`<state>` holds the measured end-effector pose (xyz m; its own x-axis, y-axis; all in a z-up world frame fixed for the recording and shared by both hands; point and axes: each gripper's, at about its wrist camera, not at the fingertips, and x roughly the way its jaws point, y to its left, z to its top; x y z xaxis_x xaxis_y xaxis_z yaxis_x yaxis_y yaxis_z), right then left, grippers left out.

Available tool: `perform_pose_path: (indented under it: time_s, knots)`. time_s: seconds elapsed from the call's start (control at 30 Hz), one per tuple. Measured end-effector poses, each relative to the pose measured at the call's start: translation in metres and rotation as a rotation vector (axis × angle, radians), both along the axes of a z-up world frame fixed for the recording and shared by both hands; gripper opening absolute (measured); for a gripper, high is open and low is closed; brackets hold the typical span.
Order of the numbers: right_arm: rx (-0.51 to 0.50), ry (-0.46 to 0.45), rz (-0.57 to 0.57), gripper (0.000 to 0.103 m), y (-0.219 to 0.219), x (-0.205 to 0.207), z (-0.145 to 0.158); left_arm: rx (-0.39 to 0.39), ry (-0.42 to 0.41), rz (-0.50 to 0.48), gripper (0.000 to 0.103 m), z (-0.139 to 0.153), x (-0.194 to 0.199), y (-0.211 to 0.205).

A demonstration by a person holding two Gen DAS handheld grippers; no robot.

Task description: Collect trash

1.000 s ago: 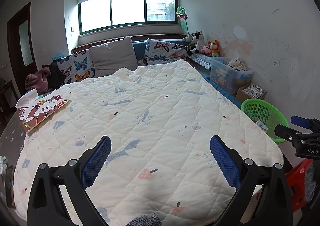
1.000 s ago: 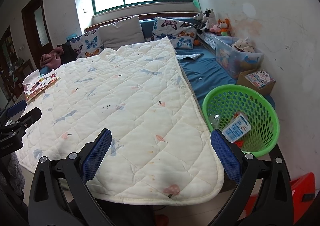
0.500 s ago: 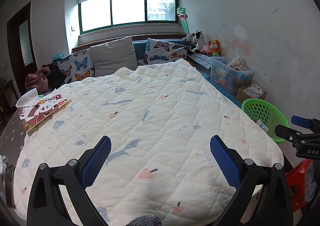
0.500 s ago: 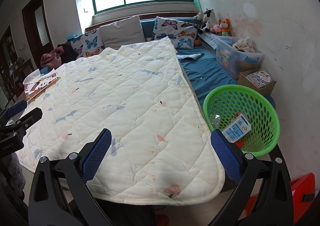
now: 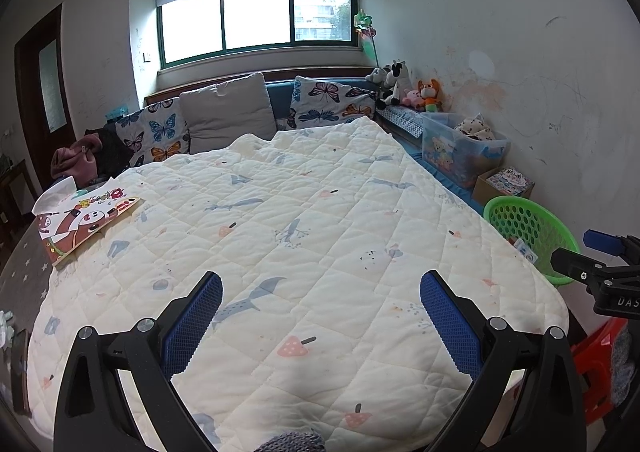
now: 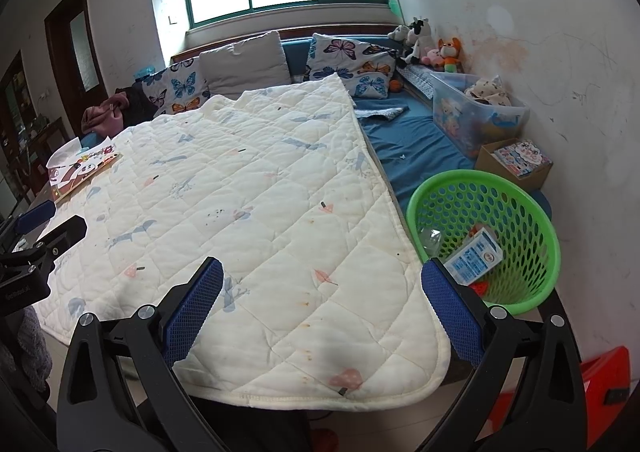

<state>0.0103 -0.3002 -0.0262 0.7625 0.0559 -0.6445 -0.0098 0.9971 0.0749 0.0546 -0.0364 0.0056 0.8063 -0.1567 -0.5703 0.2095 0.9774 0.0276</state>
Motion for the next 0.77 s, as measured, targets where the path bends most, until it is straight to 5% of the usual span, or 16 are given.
perform_pose_path:
  time_s: [0.77]
  knots:
    - [0.007,0.006,0.01,0.099,0.0023,0.0001,-0.003,0.014,-0.003,0.013,0.096,-0.0047,0.0005,-0.0025]
